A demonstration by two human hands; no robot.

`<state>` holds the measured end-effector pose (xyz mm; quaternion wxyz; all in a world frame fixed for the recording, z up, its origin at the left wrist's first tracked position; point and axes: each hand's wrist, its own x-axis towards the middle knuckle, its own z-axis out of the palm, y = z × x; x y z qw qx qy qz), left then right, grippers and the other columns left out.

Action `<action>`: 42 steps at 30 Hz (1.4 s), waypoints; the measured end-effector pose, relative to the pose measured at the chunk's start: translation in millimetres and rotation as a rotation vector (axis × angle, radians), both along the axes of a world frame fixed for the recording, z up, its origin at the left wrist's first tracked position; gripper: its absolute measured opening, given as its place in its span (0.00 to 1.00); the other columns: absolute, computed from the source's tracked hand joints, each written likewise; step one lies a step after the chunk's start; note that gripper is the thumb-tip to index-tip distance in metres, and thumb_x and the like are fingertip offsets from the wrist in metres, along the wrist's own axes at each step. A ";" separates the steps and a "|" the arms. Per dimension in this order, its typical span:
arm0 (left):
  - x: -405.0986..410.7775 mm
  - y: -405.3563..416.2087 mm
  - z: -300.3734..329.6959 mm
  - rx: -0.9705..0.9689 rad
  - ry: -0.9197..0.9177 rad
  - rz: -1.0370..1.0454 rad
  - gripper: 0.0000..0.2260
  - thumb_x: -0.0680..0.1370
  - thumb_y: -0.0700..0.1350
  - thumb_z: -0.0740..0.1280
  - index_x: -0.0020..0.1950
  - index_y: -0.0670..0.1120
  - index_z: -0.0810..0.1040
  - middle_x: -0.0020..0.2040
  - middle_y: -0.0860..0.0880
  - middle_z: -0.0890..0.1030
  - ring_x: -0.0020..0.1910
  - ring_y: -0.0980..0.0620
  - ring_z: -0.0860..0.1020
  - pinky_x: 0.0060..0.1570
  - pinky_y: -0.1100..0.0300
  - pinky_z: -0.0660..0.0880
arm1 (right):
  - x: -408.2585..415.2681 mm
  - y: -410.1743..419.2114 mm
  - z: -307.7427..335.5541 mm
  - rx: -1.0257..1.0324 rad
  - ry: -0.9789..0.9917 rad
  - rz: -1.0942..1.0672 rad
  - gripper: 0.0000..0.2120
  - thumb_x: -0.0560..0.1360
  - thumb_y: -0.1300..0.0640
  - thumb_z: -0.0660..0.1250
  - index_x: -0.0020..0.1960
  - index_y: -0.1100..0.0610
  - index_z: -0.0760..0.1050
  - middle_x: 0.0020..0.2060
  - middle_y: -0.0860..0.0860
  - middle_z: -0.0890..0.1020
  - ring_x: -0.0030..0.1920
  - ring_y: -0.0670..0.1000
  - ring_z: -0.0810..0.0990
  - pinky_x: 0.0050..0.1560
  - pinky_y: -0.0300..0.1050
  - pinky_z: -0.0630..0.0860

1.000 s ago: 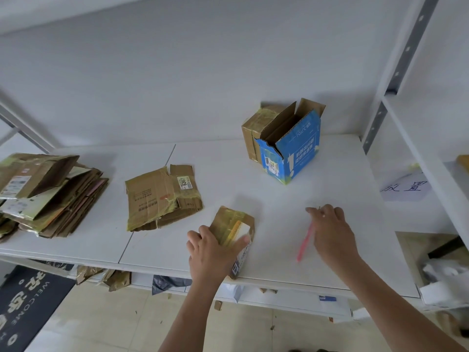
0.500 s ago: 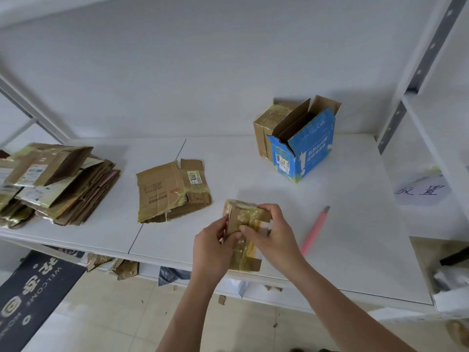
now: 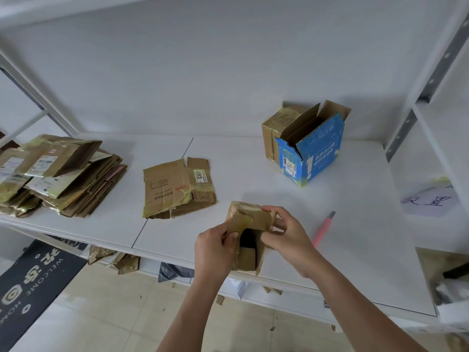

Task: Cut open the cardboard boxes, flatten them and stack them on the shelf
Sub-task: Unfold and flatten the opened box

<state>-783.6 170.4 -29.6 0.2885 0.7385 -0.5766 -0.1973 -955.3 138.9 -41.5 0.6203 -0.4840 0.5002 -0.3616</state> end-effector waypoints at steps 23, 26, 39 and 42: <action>14.9 4.7 2.9 0.011 0.402 -0.029 0.10 0.79 0.42 0.69 0.38 0.42 0.80 0.28 0.53 0.73 0.29 0.57 0.69 0.31 0.66 0.65 | -7.9 -2.3 2.1 -0.548 1.156 0.109 0.31 0.67 0.32 0.71 0.57 0.52 0.67 0.49 0.46 0.76 0.50 0.49 0.76 0.39 0.44 0.74; 15.3 1.8 4.8 0.000 0.390 0.026 0.09 0.77 0.42 0.71 0.37 0.46 0.80 0.29 0.54 0.76 0.31 0.57 0.72 0.33 0.65 0.68 | -7.5 1.7 -2.5 -0.646 0.940 0.062 0.19 0.77 0.43 0.67 0.63 0.51 0.71 0.45 0.47 0.80 0.46 0.51 0.80 0.40 0.47 0.78; 2.7 -3.5 5.3 0.125 0.247 0.370 0.38 0.71 0.50 0.77 0.74 0.51 0.58 0.65 0.47 0.72 0.59 0.46 0.76 0.51 0.52 0.75 | 8.1 7.3 3.2 -0.499 0.395 -0.075 0.16 0.82 0.47 0.56 0.37 0.48 0.72 0.23 0.44 0.69 0.25 0.47 0.66 0.28 0.38 0.63; 18.8 -1.0 8.7 0.056 0.550 0.216 0.26 0.75 0.34 0.70 0.68 0.55 0.71 0.56 0.49 0.78 0.43 0.55 0.81 0.38 0.59 0.79 | 2.2 0.7 5.7 -0.531 0.379 -0.055 0.17 0.83 0.56 0.57 0.71 0.50 0.71 0.41 0.56 0.83 0.40 0.54 0.81 0.43 0.49 0.78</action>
